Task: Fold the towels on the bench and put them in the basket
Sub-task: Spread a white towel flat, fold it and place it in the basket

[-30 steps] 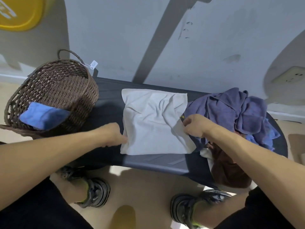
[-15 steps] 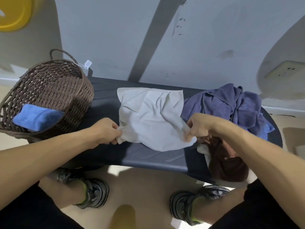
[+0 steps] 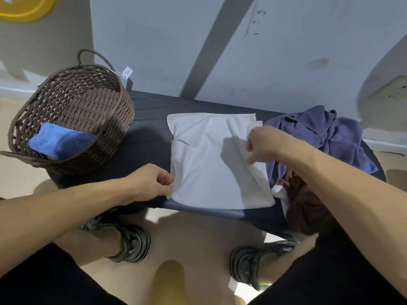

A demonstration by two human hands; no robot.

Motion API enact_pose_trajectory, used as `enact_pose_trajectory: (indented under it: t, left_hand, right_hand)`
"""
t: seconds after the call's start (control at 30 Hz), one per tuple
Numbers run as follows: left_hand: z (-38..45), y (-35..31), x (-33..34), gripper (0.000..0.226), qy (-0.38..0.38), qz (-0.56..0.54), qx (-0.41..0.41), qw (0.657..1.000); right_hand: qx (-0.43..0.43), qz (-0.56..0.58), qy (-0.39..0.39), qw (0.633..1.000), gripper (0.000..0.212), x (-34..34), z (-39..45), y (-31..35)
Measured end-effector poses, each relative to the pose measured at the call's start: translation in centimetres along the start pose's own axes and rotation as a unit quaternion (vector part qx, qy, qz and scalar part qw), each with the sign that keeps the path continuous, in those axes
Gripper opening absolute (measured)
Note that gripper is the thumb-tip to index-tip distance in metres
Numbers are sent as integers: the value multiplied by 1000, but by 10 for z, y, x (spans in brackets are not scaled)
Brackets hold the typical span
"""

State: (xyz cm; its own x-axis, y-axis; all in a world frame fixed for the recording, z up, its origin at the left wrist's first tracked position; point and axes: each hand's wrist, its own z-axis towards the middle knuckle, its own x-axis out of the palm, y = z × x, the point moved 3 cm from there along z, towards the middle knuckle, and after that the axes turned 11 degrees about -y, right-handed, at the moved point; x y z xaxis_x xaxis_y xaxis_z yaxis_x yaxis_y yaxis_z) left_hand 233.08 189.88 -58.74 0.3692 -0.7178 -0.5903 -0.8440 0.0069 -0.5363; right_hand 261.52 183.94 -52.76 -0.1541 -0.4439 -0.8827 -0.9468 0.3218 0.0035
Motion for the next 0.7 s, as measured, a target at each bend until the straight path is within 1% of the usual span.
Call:
enact_pose_trajectory:
  t: [0.03,0.1,0.23,0.3,0.37,0.43,0.5,0.6,0.63,0.7]
  left_hand:
    - [0,0,0,3,1,2,-3,1000]
    - [1,2,1,6,5,2,-15,1000]
    - [4,8,6,4,18,26,-62,998]
    - [5,11,11,4,37,35,-88,995]
    - [5,14,15,10,60,27,-105,992]
    - [6,15,15,11,65,19,-113,991]
    - [7,18,14,16,61,10,-116,991]
    - [5,23,16,19,66,4,-110,992]
    - [5,24,17,18,62,6,-102,993]
    - [5,26,17,11,46,4,-89,995]
  right_hand:
    - [-28,53,-47,997,23,-5,7,13]
    - [-72,123,-81,986,24,-6,24,41]
    - [-129,154,-105,974,48,11,64,87]
    - [-151,155,-105,971,55,20,81,102]
    - [-173,124,-98,972,52,27,92,113]
    - [-189,77,-92,975,33,26,99,121]
    - [-175,70,-79,979,13,20,107,124]
    - [-138,127,-95,978,26,7,122,123]
    - [-124,143,-112,976,35,4,128,121]
    - [-114,151,-117,975,48,3,140,119]
